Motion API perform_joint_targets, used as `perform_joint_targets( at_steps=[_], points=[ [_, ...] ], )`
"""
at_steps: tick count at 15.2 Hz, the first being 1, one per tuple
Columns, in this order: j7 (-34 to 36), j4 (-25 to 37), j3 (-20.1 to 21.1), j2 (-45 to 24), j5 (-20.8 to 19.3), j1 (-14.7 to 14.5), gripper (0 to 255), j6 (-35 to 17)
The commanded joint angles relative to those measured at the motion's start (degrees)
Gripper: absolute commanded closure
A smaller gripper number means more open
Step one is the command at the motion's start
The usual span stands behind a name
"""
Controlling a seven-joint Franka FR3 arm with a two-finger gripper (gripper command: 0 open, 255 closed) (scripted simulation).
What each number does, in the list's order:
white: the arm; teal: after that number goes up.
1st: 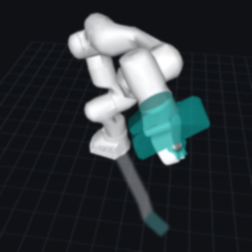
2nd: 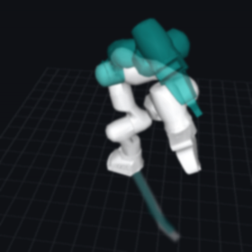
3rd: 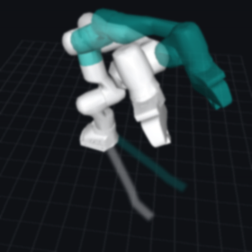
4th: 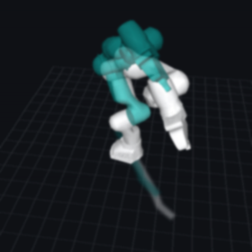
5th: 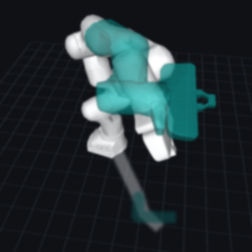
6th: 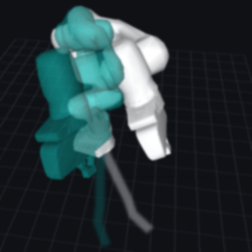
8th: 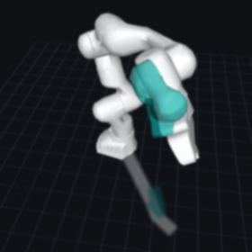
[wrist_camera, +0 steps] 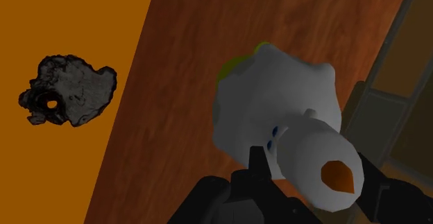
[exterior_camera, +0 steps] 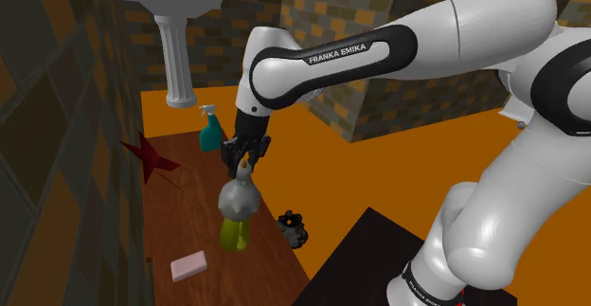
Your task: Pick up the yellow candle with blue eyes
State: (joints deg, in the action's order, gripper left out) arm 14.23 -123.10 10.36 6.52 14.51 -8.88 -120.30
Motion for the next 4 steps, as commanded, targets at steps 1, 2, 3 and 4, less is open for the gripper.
perform_joint_targets(
  at_steps=[1, 2, 3, 4],
  points=[
    [0.36, 1.21, -0.04, 0.50, -0.13, 0.03, 255, 1.57],
    [0.50, 1.77, -0.07, 0.70, -0.19, 0.05, 255, 2.32],
    [0.52, 1.85, -0.08, 0.74, -0.20, 0.06, 255, 2.44],
    [0.52, 1.85, -0.08, 0.74, -0.20, 0.06, 255, 2.44]
  ],
)
